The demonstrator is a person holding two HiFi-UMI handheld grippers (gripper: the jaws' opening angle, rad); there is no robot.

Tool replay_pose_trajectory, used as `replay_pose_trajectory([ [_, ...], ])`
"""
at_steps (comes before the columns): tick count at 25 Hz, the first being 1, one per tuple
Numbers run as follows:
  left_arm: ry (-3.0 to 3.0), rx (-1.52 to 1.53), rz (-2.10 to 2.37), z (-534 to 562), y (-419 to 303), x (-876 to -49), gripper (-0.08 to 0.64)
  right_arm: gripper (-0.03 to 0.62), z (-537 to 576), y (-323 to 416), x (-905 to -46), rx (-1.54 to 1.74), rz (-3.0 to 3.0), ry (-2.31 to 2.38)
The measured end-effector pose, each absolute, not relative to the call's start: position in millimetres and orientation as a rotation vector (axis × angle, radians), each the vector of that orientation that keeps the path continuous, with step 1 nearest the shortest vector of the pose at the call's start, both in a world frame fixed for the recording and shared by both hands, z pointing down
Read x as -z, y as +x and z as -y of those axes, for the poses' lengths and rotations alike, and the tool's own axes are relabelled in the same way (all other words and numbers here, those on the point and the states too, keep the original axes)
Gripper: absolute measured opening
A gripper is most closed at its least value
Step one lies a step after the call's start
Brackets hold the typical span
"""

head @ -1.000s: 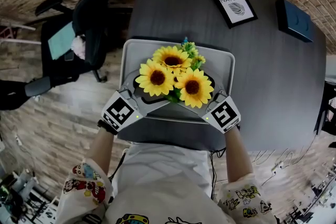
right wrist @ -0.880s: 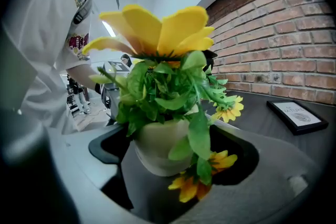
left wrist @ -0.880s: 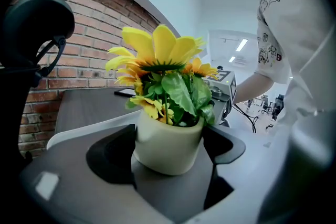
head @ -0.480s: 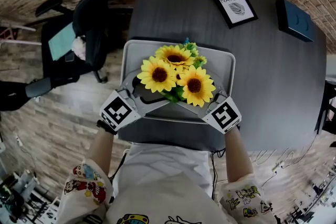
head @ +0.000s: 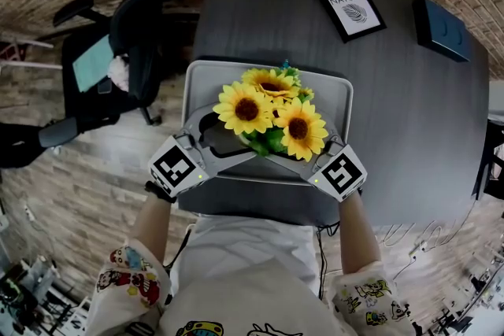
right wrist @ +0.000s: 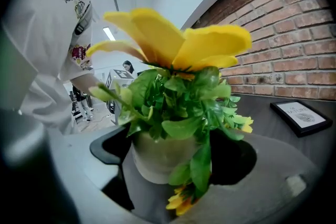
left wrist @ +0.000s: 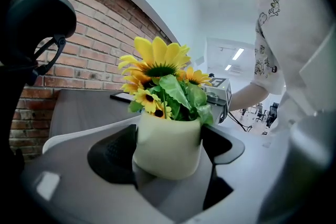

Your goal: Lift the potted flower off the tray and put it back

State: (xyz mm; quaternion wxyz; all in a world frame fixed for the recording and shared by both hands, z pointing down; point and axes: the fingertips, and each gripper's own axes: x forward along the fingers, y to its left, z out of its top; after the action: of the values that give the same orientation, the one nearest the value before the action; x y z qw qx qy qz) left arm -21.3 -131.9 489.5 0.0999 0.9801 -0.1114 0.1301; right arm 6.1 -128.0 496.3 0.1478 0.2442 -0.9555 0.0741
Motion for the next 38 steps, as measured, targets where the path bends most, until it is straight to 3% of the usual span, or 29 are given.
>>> replay_pose_trajectory([
  [28,3.040,-0.228,0.331,127.0,-2.0,-398.3,0.413,0.453,125.3,23.5,-393.5,0.020,2.823,0.772],
  [38,3.132,-0.139,0.423,45.6,18.4,-317.7,0.413,0.453,44.1,44.0,-311.5,0.212,2.825,0.722],
])
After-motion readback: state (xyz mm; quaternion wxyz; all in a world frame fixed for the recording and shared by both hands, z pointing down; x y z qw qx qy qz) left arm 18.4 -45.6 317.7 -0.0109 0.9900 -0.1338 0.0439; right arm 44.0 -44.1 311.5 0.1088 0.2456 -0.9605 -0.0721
